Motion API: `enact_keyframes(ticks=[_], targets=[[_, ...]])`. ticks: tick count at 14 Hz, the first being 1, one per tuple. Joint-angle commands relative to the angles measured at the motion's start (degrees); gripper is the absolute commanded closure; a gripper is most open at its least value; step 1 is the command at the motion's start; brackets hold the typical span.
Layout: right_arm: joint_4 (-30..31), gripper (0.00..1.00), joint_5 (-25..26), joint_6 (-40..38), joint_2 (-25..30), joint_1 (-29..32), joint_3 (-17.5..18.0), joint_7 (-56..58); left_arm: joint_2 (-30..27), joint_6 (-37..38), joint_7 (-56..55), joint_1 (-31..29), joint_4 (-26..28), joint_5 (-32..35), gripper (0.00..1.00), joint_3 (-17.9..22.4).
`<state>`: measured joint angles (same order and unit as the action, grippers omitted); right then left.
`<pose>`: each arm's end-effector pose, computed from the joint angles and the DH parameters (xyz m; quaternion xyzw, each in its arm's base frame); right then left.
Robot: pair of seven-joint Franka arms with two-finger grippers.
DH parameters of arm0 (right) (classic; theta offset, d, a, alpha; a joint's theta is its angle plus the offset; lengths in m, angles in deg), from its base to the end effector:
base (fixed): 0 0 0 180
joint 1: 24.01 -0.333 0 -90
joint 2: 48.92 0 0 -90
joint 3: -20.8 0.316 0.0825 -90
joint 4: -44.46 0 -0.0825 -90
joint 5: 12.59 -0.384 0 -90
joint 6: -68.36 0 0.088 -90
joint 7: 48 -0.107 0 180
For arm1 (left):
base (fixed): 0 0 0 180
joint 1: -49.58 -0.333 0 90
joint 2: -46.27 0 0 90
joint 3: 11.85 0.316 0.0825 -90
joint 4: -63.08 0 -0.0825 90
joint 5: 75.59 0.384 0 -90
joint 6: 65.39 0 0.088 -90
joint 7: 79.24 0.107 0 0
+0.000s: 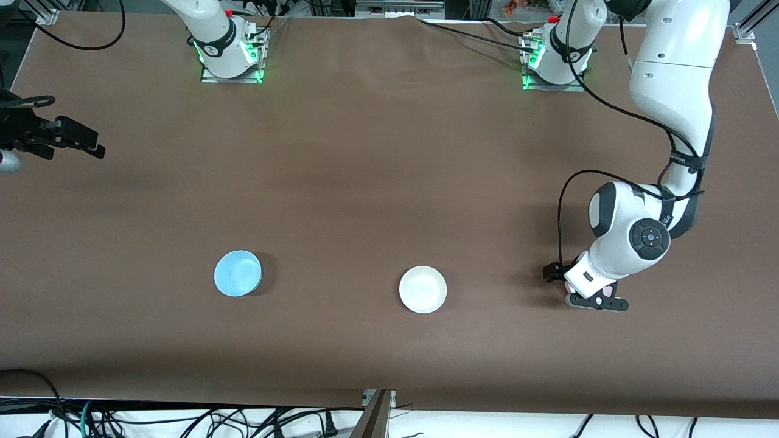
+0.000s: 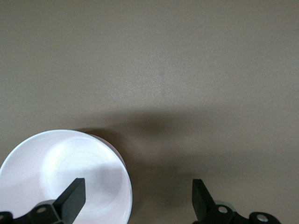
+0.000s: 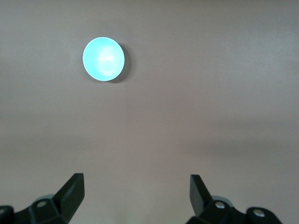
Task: Stack pink and blue bowls on white bowl
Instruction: 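Lower the left gripper and close it on the pink bowl rim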
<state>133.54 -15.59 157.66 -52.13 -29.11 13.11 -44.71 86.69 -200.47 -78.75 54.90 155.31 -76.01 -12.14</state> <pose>0.5690 -0.0180 0.5999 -0.9994 -0.0058 0.0246 0.0237 0.6952 -0.0679 0.2174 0.9985 -0.0500 0.0210 0.0052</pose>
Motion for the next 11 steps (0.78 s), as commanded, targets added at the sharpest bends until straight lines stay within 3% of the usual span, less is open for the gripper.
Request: enact_keyframes(ticks=[1,11], targets=[[0.0,0.00,0.4,-0.4,0.3,0.4,0.1,0.1,-0.7,-0.8,-0.8,-0.2,1.0,0.5,0.00,0.0],[0.0,0.00,0.4,-0.4,0.3,0.4,0.1,0.1,-1.3,-0.8,-5.0,-0.6,3.4,0.5,0.00,0.0]])
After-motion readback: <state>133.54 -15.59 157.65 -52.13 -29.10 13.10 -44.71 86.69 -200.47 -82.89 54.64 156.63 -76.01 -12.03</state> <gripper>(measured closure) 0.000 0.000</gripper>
